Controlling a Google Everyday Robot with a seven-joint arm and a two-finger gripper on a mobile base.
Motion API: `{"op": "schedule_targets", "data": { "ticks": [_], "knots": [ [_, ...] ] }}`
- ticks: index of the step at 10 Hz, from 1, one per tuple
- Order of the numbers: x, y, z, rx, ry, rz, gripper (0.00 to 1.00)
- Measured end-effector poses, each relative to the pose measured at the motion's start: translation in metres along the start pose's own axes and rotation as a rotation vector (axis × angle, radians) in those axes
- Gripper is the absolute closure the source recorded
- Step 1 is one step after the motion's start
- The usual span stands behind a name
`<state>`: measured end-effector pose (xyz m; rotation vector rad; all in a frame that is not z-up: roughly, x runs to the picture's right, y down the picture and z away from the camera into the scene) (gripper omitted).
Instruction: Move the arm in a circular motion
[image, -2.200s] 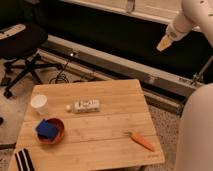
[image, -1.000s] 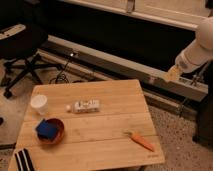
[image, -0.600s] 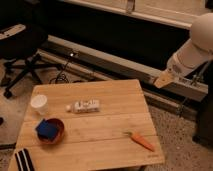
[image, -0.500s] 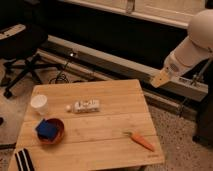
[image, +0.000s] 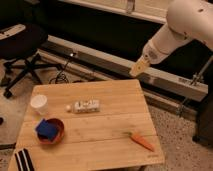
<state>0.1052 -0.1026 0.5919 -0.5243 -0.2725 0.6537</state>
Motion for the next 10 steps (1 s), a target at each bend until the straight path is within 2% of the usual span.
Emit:
{"op": "schedule_targets", "data": {
  "ticks": [2, 5, 7, 10],
  "knots": [
    [-0.041, 0.003, 0.023, -0.064, -0.045, -0.111, 0.49],
    [-0.076, -0.006, 0.053, -0.113, -0.071, -0.231, 0.49],
    [-0.090, -0.036, 0.075, -0.103, -0.068, -0.292, 0.49],
    [-0.104, -0.100, 0.095, -0.034, -0.065, -0.338, 0.49]
  ]
}}
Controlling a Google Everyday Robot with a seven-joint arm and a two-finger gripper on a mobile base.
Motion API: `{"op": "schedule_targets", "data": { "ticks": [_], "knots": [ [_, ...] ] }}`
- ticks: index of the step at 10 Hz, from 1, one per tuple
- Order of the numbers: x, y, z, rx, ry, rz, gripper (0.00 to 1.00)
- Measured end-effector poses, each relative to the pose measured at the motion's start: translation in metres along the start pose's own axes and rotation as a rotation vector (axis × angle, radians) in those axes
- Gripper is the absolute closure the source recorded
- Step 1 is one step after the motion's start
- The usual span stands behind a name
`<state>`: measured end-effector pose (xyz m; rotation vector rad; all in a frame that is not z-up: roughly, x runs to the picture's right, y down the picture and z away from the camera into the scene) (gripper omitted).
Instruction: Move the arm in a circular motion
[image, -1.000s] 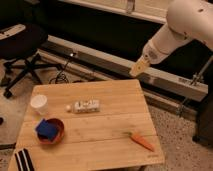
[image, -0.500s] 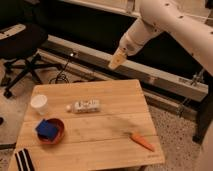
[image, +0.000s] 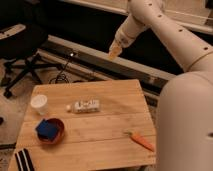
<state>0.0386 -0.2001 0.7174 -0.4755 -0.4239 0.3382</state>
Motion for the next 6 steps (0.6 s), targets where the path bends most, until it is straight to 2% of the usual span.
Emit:
{"op": "schedule_targets", "data": {
  "ticks": [1, 2, 3, 5, 6],
  "knots": [
    [0.007, -0.017, 0.000, 0.026, 0.008, 0.000, 0.49],
    [0.030, -0.043, -0.002, 0.071, 0.038, 0.013, 0.49],
    [0.050, -0.054, -0.005, 0.092, 0.063, 0.032, 0.49],
    [0.117, -0.069, -0.021, 0.136, 0.140, 0.110, 0.49],
    [0.156, -0.070, -0.036, 0.156, 0.181, 0.166, 0.49]
  ]
}}
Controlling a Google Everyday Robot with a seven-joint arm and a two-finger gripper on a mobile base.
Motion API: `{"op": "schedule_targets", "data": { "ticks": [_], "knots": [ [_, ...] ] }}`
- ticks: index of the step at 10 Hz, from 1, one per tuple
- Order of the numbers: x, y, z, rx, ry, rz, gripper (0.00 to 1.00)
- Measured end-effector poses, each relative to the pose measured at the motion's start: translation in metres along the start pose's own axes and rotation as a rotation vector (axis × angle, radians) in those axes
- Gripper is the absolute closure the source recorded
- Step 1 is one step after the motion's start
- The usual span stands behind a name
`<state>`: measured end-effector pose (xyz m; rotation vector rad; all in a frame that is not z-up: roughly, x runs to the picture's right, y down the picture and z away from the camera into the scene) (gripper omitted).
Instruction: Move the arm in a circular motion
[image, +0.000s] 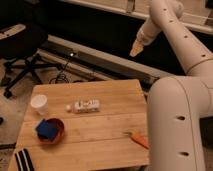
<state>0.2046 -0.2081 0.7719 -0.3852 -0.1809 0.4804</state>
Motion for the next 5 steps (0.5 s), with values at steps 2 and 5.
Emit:
{"op": "schedule_targets", "data": {
  "ticks": [2, 5],
  "knots": [
    [0.051, -0.006, -0.015, 0.020, 0.051, 0.067, 0.49],
    [0.126, 0.001, -0.049, 0.045, 0.136, 0.160, 0.49]
  ]
}}
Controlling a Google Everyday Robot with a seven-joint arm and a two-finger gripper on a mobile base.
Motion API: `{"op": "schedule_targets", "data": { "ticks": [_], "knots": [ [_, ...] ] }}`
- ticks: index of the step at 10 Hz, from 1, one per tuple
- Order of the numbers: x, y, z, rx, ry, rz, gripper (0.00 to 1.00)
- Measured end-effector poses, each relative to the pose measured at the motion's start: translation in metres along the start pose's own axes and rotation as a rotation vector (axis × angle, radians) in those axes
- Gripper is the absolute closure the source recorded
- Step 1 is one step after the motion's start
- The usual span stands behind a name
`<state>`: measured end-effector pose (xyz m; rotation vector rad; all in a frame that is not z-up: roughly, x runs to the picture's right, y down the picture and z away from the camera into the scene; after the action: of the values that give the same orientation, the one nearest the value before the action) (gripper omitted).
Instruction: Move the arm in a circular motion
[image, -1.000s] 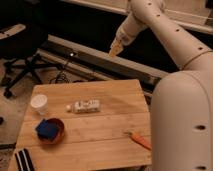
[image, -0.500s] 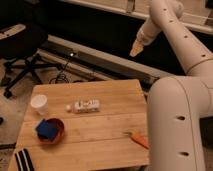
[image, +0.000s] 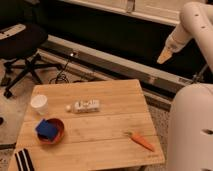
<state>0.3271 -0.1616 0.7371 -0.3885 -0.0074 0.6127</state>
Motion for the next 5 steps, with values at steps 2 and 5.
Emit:
{"op": "schedule_targets", "data": {
  "ticks": [2, 5],
  "knots": [
    [0.053, 0.013, -0.019, 0.000, 0.061, 0.058, 0.49],
    [0.101, 0.055, -0.045, -0.026, 0.114, 0.127, 0.49]
  ]
}}
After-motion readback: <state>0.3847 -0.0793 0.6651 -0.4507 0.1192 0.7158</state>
